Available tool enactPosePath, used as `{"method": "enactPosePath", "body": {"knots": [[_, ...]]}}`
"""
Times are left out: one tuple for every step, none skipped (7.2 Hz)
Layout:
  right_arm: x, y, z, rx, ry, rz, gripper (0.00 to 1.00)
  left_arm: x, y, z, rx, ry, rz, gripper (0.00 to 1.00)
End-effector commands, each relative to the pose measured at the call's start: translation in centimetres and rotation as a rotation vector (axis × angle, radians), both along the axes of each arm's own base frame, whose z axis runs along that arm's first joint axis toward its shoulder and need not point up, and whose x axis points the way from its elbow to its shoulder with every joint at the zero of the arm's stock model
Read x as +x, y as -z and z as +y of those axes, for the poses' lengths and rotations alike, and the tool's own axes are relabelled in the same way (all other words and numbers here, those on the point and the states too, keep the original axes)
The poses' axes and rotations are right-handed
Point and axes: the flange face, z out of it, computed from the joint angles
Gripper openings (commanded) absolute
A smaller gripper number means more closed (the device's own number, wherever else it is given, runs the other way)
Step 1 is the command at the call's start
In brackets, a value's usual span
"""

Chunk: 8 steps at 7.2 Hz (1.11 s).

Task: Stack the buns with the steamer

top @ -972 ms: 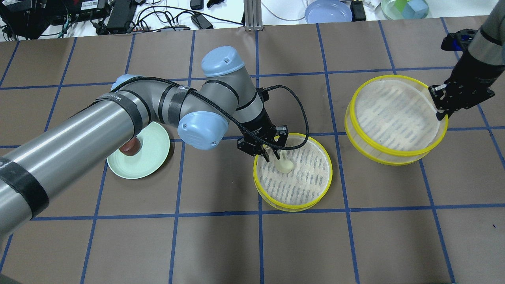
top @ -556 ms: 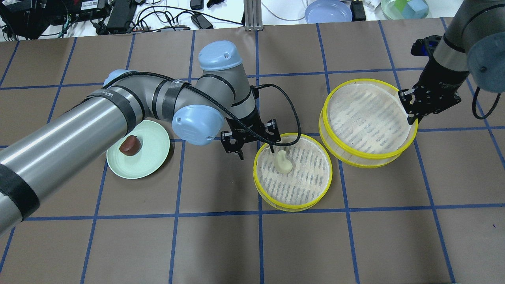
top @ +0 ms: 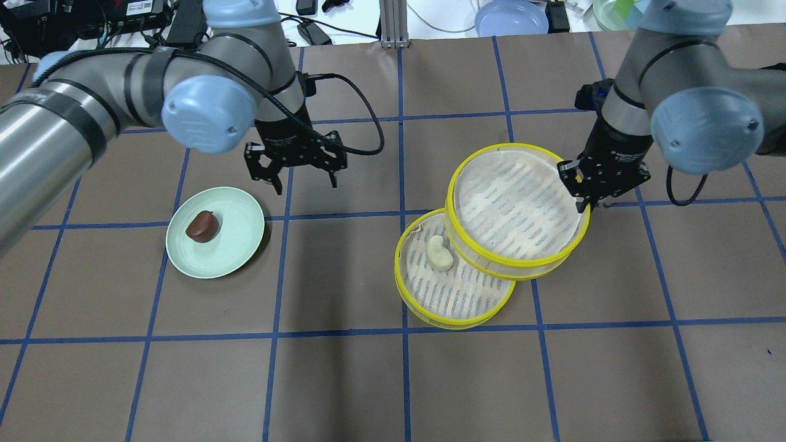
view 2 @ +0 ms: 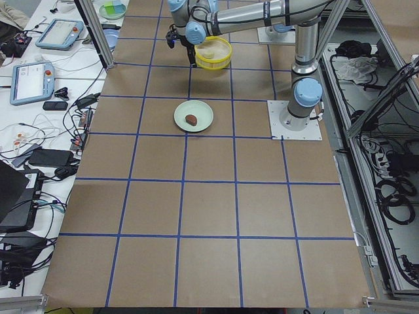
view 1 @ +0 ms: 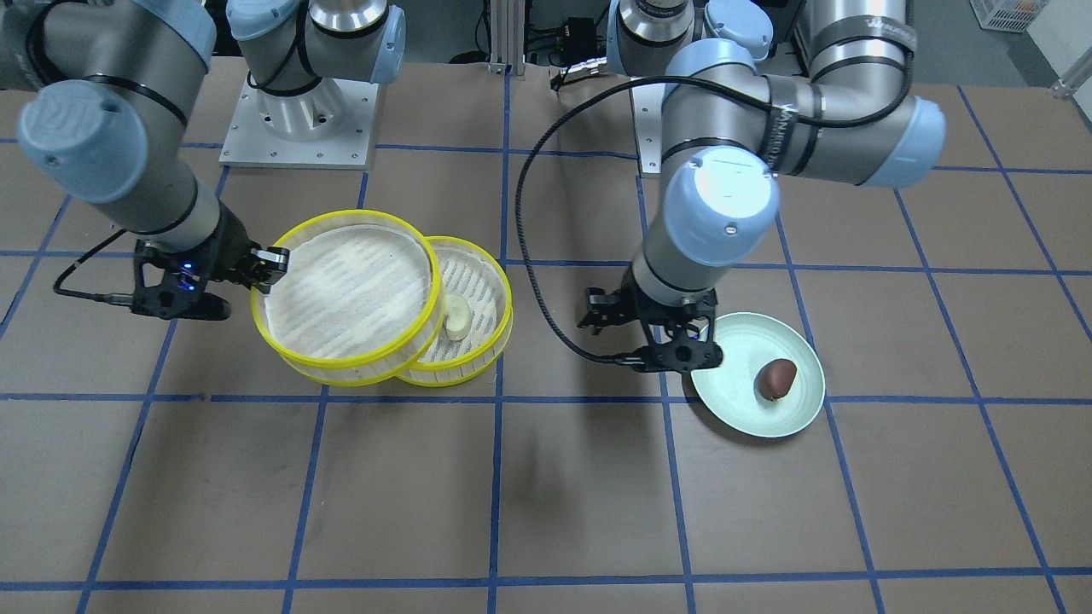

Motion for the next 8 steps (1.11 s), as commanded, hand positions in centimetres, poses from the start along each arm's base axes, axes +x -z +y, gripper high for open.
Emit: {"method": "enactPosePath", "body": {"knots": [[6.4, 1.1, 1.0, -0.042, -0.021, 0.035, 0.0, 9.0, -0.7, -2.1, -0.006, 0.122, -0.072, 1.0], [7.6, 2.6, 2.1, -0.035, -0.046, 0.039, 0.0, 12.2, -0.6, -2.5, -0.003, 0.156, -0.059, 1.0], [8.0, 3.8, 3.0, -0.039, -0.063, 0.038, 0.0, 16.0, -0.3, -3.0, 0.0, 0.187, -0.042, 1.0], [8.6, 4.8, 3.6, -0.044, -0.079, 0.041, 0.0, 19.4, 0.7, -3.4, 0.0, 0.206, -0.03, 0.99], [9.4, 4.9, 3.9, -0.05, -0.102, 0.058, 0.0, 22.2, 2.2, -3.6, -0.024, 0.236, -0.025, 1.0], [9.4, 4.9, 4.0, -0.05, -0.112, 0.063, 0.0, 23.3, 4.7, -3.4, -0.05, 0.284, -0.028, 1.0], [9.4, 5.1, 4.1, -0.047, -0.132, 0.061, 0.0, 23.2, 7.0, -3.4, -0.063, 0.278, -0.031, 1.0], [9.4, 5.4, 4.3, -0.039, -0.132, 0.062, 0.0, 23.1, 8.1, -3.4, -0.049, 0.277, -0.017, 1.0]]}}
